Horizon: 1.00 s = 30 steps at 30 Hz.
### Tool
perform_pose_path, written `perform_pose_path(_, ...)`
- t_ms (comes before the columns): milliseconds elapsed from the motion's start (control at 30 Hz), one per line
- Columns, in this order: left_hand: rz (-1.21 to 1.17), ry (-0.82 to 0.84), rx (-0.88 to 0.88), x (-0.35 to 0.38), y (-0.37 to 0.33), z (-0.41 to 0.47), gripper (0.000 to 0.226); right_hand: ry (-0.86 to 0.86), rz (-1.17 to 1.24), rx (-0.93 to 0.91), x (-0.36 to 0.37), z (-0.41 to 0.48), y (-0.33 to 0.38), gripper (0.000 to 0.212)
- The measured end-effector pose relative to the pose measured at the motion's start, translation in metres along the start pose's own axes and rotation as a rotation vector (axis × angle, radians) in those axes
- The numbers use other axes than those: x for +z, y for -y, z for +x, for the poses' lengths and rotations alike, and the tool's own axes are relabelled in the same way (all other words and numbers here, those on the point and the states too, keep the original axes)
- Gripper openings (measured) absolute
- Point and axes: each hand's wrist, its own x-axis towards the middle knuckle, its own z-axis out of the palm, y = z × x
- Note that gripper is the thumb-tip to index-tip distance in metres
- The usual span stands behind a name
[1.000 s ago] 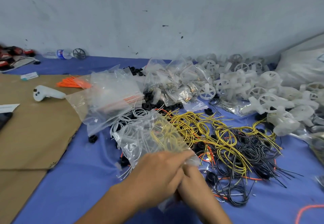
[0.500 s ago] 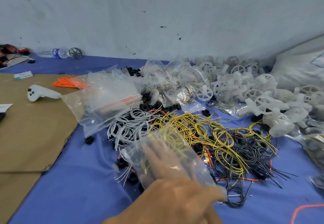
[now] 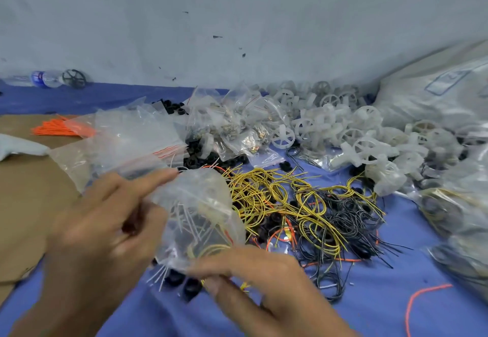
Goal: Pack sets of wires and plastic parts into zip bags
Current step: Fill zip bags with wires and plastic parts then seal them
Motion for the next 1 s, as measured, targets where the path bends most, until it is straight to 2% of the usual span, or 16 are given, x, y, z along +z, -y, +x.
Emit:
perform_pose_path(33,-0.059,-0.025,-0.082,-0.002,0.008,0.003,0.037,0.017,-0.031,-0.014,0.001,-0.01,0.003,0.02)
perform_pose_path(100,-0.159,-0.028,-0.209,-0.006,0.018,0.012,0.039,-0.232,-0.222,0.106,-0.032,-0.009,-0.027,0.014)
perform_pose_path(133,-0.165,-0.03,-0.203,-0.003,0.015,0.015,0.038,-0.272,-0.384,0.24,-0.041,-0.006,-0.043,0.013)
perform_pose_path(200,-0.102,-0.014,-0.129,0.011,0.002,0.014,0.036,-0.235,-0.684,0.483,-0.053,0.001,-0.085,0.019)
perform_pose_path(300,-0.123,0.134,-0.125,0.042,-0.002,0.003,0.043,-0.083,-0.932,0.737,-0.072,0.003,-0.131,0.038)
perform_pose_path(367,-0.174,0.242,-0.178,0.06,-0.001,-0.009,0.048,-0.021,-0.98,0.797,-0.068,0.0,-0.14,0.039)
perform_pose_path(467,-0.212,0.297,-0.166,0.075,0.003,-0.022,0.044,-0.022,-0.987,0.757,-0.072,-0.002,-0.143,0.029)
perform_pose_path(667,-0.211,0.368,-0.225,0.077,0.006,-0.03,0.054,-0.133,-0.698,0.744,-0.089,-0.005,-0.132,0.029)
perform_pose_path(767,-0.155,0.393,-0.301,0.075,0.009,-0.032,0.054,-0.369,-0.131,0.712,-0.094,-0.007,-0.117,0.026)
perform_pose_path(867,-0.115,0.416,-0.324,0.072,0.009,-0.033,0.046,-0.58,0.301,0.627,-0.102,0.0,-0.103,0.022)
perform_pose_path(933,-0.094,0.425,-0.334,0.071,0.008,-0.033,0.042,-0.636,0.564,0.577,-0.106,0.004,-0.094,0.022)
perform_pose_path(1000,-0.054,0.425,-0.355,0.07,0.007,-0.032,0.039,-0.607,0.808,0.547,-0.105,0.005,-0.085,0.027)
